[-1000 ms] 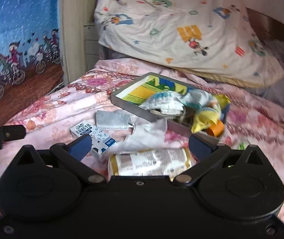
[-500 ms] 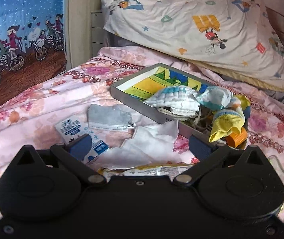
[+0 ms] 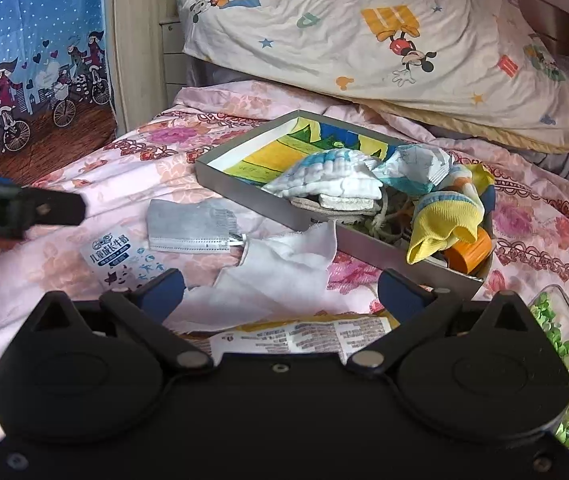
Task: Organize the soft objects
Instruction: 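Move the right tool to the white cloth while the left tool reaches the grey face mask, then close the right tool on the white cloth while the left tool grips the grey mask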
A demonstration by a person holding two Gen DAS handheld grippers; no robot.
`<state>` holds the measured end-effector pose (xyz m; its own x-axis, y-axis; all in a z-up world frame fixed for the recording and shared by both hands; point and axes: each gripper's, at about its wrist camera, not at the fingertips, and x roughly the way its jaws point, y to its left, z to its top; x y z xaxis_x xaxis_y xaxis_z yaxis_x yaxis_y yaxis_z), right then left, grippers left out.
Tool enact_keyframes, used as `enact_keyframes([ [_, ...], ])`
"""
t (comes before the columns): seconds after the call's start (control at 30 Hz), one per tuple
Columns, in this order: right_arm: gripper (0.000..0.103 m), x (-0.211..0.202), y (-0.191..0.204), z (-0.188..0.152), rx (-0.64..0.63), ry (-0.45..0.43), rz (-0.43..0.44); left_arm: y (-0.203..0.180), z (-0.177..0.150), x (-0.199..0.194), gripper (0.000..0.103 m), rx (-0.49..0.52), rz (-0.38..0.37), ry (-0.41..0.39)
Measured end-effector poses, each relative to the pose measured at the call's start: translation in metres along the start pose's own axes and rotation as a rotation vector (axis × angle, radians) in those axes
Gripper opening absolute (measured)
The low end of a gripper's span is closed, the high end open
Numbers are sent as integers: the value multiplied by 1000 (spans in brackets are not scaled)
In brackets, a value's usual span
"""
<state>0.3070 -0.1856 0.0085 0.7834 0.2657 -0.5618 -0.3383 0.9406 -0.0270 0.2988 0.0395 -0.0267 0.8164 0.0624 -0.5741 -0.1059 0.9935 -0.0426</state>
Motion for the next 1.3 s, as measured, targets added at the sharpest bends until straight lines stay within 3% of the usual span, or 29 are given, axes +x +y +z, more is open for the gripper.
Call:
enact_keyframes([
  [0.2,102,0,-4,-2,1,-19,-24,3,-2,34,102,-85,-94,6],
  [0.47,102,15,-3,-3,16,-16,-36,5,-3,69,102,-14,-132,5],
  [0.77,100,45,2,13,-4,26,-22,11,4,104,101,-40,-192,31],
  [0.93,84,68,2,22,-16,74,-18,13,-3,118,93,-19,-209,74],
  [1.07,79,84,8,25,-49,135,24,18,-10,129,83,-12,-209,97],
  [1.3,55,114,28,20,-106,272,42,16,-15,133,68,32,-218,80],
])
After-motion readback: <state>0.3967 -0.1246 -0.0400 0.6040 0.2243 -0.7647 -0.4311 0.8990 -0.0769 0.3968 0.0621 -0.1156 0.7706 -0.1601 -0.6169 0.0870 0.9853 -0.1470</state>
